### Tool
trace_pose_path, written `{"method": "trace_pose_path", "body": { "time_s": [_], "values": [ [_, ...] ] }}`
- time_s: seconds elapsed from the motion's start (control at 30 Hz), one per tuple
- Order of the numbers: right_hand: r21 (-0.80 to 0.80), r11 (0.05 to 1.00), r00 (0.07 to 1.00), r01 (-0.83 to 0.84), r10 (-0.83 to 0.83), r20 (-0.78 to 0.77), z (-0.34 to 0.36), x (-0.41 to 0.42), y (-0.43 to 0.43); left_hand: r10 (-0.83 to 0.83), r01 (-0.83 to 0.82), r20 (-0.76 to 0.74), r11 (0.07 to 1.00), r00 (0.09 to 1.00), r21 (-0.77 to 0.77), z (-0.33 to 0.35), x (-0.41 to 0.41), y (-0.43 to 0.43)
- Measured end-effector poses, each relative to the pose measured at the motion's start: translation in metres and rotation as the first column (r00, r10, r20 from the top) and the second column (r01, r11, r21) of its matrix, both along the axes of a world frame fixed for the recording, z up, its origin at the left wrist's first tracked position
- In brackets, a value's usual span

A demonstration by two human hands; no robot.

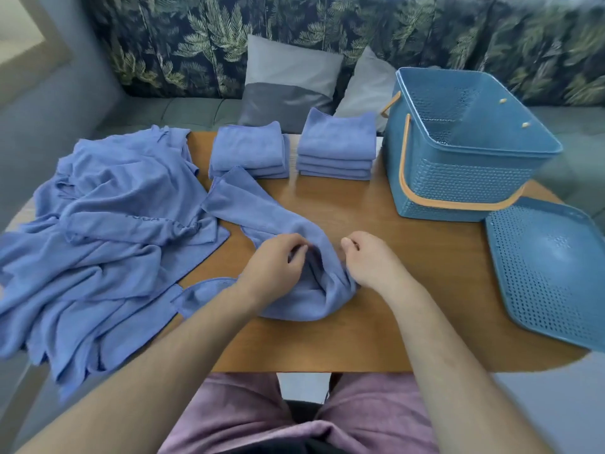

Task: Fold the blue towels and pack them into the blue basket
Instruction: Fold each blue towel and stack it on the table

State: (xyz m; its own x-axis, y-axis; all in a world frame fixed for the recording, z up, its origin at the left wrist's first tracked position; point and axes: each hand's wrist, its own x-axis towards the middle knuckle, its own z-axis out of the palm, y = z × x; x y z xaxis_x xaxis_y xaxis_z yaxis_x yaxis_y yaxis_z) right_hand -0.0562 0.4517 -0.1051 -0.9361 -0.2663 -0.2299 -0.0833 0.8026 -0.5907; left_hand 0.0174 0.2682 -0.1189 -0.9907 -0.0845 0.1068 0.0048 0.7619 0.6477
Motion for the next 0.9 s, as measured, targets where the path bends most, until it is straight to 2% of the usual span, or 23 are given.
{"method": "trace_pose_path", "body": {
  "time_s": [0.1,0.17,0.23,0.27,0.37,0.4,0.53,0.63,0.77,0.9],
  "values": [
    [-0.026,1.0,0.999,0.017,-0.016,0.032,-0.003,-0.005,-0.007,0.208,-0.215,-0.07,0.97,0.976,-0.117,-0.003,0.004,-0.019],
    [-0.03,0.999,0.996,-0.032,0.035,0.08,-0.004,-0.004,-0.019,0.311,-0.29,0.046,0.922,0.949,-0.256,-0.009,0.002,-0.033],
    [-0.063,0.996,0.993,-0.065,0.071,0.098,-0.006,-0.003,-0.031,0.369,-0.291,0.15,0.879,0.917,-0.379,-0.016,0.0,-0.04],
    [-0.08,0.994,0.991,-0.074,0.083,0.107,-0.007,-0.001,-0.035,0.376,-0.301,0.162,0.884,0.912,-0.358,-0.017,-0.002,-0.041],
    [-0.109,0.988,0.99,-0.106,0.115,0.085,-0.01,0.003,-0.043,0.339,-0.327,0.201,0.941,0.919,-0.093,-0.016,-0.007,-0.037],
    [-0.134,0.986,0.993,-0.097,0.106,0.06,-0.009,0.004,-0.044,0.333,-0.33,0.204,0.943,0.921,-0.048,-0.015,-0.007,-0.037],
    [-0.317,0.945,0.997,0.081,-0.071,0.041,-0.002,0.004,-0.038,0.376,-0.392,0.139,0.911,0.916,0.124,-0.011,-0.003,-0.037],
    [-0.452,0.861,0.973,0.231,-0.212,0.093,-0.002,0.0,-0.033,0.417,-0.425,0.091,0.86,0.904,0.282,-0.005,-0.003,-0.04],
    [-0.594,0.713,0.919,0.372,-0.373,0.127,-0.004,-0.007,-0.024,0.511,-0.483,0.016,0.801,0.859,0.354,0.004,-0.006,-0.053],
    [-0.655,0.618,0.875,0.435,-0.462,0.146,0.002,-0.01,-0.009,0.546,-0.513,0.014,0.777,0.837,0.365,0.009,-0.004,-0.066]
  ]
}}
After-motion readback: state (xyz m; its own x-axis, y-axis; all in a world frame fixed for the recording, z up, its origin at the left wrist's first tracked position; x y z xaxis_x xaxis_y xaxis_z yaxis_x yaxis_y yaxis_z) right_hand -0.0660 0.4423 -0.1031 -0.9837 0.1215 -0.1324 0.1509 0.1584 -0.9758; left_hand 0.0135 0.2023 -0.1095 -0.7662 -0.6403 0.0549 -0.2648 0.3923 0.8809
